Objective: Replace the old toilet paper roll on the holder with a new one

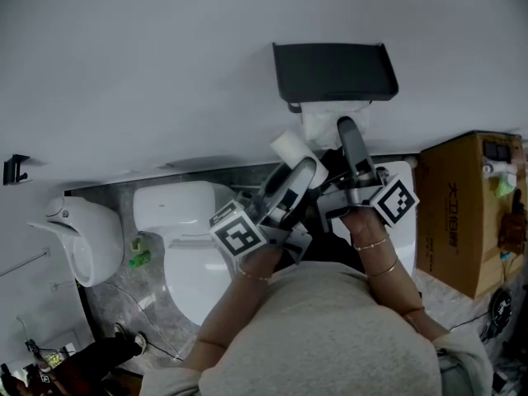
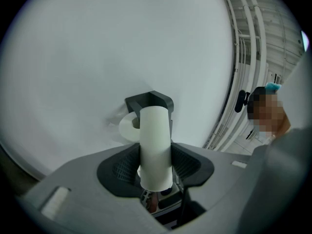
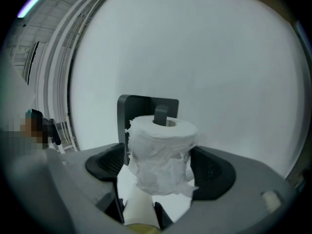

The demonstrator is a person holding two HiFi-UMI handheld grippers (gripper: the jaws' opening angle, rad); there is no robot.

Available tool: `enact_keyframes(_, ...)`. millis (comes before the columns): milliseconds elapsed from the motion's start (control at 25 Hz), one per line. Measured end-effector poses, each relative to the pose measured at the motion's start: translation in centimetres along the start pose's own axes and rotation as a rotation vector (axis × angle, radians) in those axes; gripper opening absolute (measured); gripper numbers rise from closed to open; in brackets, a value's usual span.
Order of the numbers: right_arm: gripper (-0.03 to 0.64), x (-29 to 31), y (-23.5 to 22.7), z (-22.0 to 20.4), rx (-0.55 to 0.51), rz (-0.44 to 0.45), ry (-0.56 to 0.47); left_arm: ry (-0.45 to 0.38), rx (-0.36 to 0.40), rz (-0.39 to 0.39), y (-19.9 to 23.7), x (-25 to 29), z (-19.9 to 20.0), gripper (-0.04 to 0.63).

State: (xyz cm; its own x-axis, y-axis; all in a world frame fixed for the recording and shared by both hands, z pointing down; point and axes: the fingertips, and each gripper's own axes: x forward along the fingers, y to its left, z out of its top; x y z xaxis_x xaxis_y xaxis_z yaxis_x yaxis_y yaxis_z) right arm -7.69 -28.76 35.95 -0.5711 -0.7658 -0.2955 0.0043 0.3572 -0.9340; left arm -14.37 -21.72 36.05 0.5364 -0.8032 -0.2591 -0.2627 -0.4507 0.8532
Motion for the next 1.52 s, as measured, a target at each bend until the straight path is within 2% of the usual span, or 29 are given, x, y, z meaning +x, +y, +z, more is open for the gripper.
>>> enact_keyframes(520, 0.422, -1.6, -0.6, -1.0, -0.009, -0.045, 0.049, 0.01, -0.001, -0.018, -0.4, 0.2, 0.1, 0.202)
enact_keyframes(720, 0.414, -2.4, -0.3, -1.1, -0.026, -0.054, 0.058, 0.03, 0.071, -0.046, -1.4, 0.5, 0.2, 0.202)
enact_keyframes(840, 0.378, -3.0, 0.1, -0.6, -0.044, -0.049, 0.051, 0.022, 0.099, -0.072, -2.1, 0.6, 0.5, 0.202)
enact_keyframes(1160, 0.221, -3.7, 3.0, -0.3, -0.133, 0.017, 0.065, 0.017, 0.108, -0.106, -3.4, 0.9, 1.0, 0.202)
enact_keyframes(1520, 0.135, -3.8, 5.9, -0.1, -0.234, 0.087, 0.092, 0.016, 0.107, -0.152, -4.5, 1.7, 1.6, 0.202)
